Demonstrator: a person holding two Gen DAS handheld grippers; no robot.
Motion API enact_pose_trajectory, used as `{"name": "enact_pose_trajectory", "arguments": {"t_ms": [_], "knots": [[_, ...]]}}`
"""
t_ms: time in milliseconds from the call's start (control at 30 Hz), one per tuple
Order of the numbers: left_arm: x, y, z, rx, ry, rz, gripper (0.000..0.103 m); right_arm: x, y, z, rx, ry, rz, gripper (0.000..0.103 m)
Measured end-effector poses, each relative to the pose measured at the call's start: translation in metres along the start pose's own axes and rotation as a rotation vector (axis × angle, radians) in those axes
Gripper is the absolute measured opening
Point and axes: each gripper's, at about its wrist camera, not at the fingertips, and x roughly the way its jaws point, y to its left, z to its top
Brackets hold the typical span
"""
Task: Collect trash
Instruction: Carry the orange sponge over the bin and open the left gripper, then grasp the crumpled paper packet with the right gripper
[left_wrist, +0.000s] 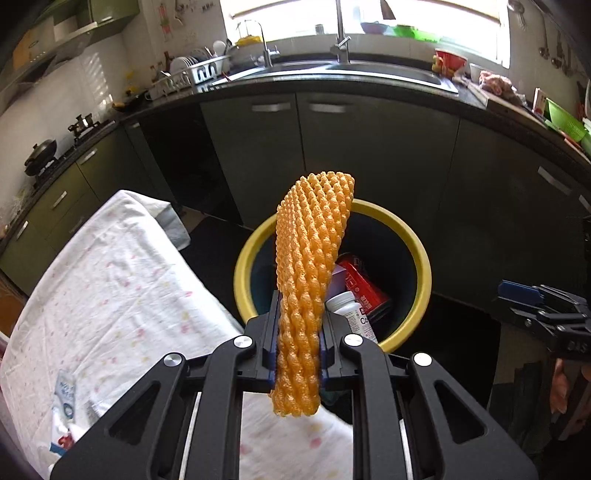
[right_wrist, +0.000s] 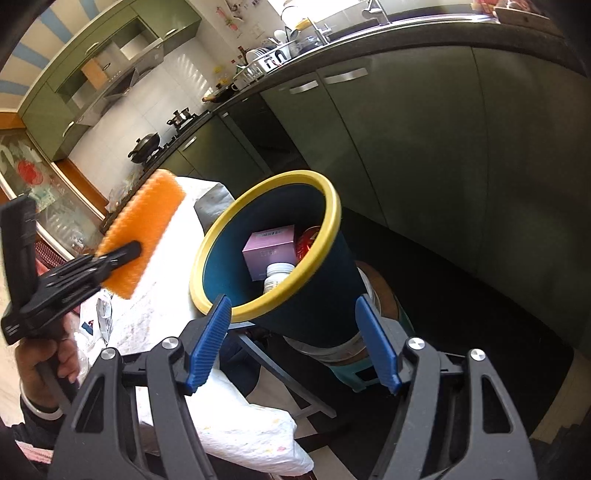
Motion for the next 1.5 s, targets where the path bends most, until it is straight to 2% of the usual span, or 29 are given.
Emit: {"name": "enact_pose_trajectory", "arguments": {"t_ms": [100,167,200,333,367,500,567,633,733,833,1033,1167,1367,1500], "knots": [[0.022,-0.006,0.008,0.002,0.036,0.0,0.017,0.001,-0.004,0.0,0.006,0.001,0.001,0.067],[0.035,-0.01,0.013,-0.001,0.056,-0.001,0.024,0.002,-0.005,0.0,0.007,0.002,0.001,0.067],[0.042,-0.01,0.015,-0.005,0.066,0.0,0.028,0.001,-0.005,0.0,0.007,0.002,0.001,0.068],[0.055,-0.007,0.017,-0.04,0.083,0.008,0.056,0.001,-0.006,0.0,0.008,-0.001,0.001,0.069],[0.054,-0.006,0.016,-0.048,0.08,0.009,0.057,0.001,-0.006,0.001,0.006,0.0,0.0,0.069],[0.032,0.002,0.009,-0.079,0.064,-0.005,0.064,0.003,-0.004,0.001,0.004,0.003,0.001,0.069],[0.003,0.008,0.002,-0.101,0.018,-0.025,0.072,0.003,-0.001,0.0,-0.001,0.005,0.007,0.069],[-0.032,0.017,-0.009,-0.108,-0.039,-0.023,0.083,0.005,0.005,0.0,-0.012,0.011,0.015,0.069],[-0.074,0.035,-0.03,-0.116,-0.102,0.011,0.087,0.013,0.02,0.0,-0.045,0.031,0.036,0.069],[-0.118,0.069,-0.059,-0.169,-0.137,0.067,0.089,0.021,0.045,-0.001,-0.094,0.053,0.07,0.069],[-0.178,0.14,-0.132,-0.319,-0.139,0.232,0.091,0.041,0.126,-0.014,-0.241,0.119,0.181,0.069],[-0.204,0.173,-0.177,-0.379,-0.137,0.34,0.091,0.055,0.181,-0.029,-0.325,0.165,0.249,0.069],[-0.228,0.209,-0.231,-0.444,-0.147,0.375,0.092,0.084,0.245,-0.043,-0.372,0.224,0.313,0.069],[-0.232,0.225,-0.256,-0.489,-0.148,0.36,0.092,0.106,0.272,-0.044,-0.37,0.25,0.303,0.067]]}}
